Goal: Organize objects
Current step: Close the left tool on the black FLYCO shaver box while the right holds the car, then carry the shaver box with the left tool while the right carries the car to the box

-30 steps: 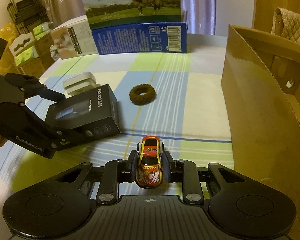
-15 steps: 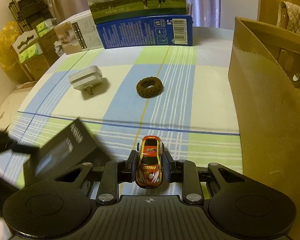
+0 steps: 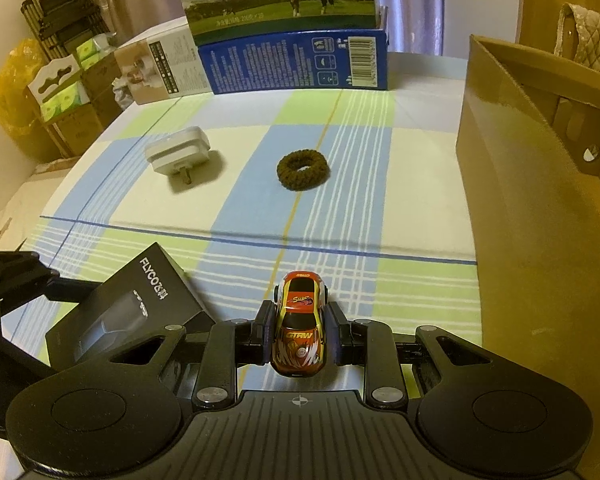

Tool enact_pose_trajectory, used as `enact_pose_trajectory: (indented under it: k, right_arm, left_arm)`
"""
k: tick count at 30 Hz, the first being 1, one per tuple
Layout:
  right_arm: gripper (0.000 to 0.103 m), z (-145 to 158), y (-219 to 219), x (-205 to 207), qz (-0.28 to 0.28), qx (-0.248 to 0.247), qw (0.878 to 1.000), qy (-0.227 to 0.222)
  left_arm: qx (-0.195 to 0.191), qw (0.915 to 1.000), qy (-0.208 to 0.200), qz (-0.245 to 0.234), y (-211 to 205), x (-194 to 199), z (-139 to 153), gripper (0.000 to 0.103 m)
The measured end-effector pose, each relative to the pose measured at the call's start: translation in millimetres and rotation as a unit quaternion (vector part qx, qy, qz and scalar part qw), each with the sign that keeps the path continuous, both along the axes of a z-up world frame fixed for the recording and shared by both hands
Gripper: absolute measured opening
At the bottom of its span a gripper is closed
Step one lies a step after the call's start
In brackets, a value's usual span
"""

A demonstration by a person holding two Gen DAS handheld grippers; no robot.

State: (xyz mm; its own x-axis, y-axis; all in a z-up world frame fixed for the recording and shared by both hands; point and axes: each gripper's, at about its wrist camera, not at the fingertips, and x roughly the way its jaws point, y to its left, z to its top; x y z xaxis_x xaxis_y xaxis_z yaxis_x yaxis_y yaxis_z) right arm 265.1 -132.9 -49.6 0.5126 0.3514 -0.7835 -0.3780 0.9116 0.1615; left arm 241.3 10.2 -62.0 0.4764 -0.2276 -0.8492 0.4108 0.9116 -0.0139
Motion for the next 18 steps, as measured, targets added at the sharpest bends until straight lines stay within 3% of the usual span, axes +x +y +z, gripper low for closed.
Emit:
enact_pose_trajectory:
  k: [9, 18]
  right_arm:
    - [0.024, -2.8, 3.3, -1.0, 0.005, -0.002, 1.000, 0.004]
    - [0.024, 5.7, 4.5, -9.2, 0.001, 0.012, 1.000, -0.007]
  left_arm:
    - [0.007, 0.9999, 0.008, 0.007, -2.1, 3.2, -5.1, 0.077]
    - [0.002, 0.9986, 0.004, 0.053, 2.0, -4.8, 0.2, 0.076]
